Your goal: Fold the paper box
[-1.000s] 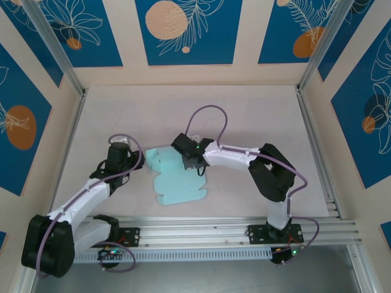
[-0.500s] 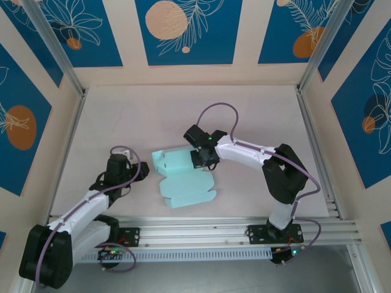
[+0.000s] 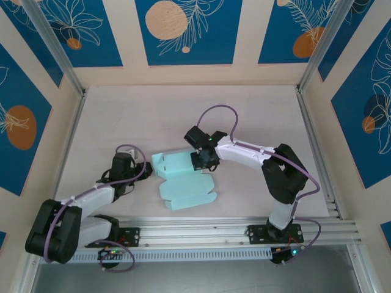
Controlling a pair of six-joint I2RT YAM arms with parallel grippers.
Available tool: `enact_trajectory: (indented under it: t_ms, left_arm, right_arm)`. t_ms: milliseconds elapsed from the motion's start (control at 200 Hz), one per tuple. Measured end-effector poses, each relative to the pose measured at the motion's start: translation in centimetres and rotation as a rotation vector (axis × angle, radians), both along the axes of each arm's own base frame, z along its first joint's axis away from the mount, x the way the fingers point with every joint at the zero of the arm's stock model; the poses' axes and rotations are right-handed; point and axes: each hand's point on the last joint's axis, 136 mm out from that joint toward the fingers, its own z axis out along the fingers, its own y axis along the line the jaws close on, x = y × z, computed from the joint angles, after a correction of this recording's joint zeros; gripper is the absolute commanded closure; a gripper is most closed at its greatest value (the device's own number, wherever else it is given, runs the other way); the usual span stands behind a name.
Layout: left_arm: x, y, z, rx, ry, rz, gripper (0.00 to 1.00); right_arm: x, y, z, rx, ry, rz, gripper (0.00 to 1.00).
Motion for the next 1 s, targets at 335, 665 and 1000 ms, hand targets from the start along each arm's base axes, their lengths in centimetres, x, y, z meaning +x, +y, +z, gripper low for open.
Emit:
enact_trajectory:
  t_ms: [335, 665, 1000]
  left_arm:
    - [-0.1, -3.9, 3.4, -0.088, -0.109, -0.123, 0.53]
    - [-0.4, -6.5, 3.9, -0.105, -0.118, -0.202, 0.50]
    - [0.6, -7.8, 3.4, -0.081, -0.116, -0.223, 0.46]
  right_arm:
    - [0.6, -0.8, -0.6, -0.012, 0.011, -0.027, 1.00]
    - [0.7, -0.6, -1.0, -0.017, 0.017, -0.025, 1.00]
    - [1.0, -1.3, -1.0, -0.040, 0.016, -0.040, 1.00]
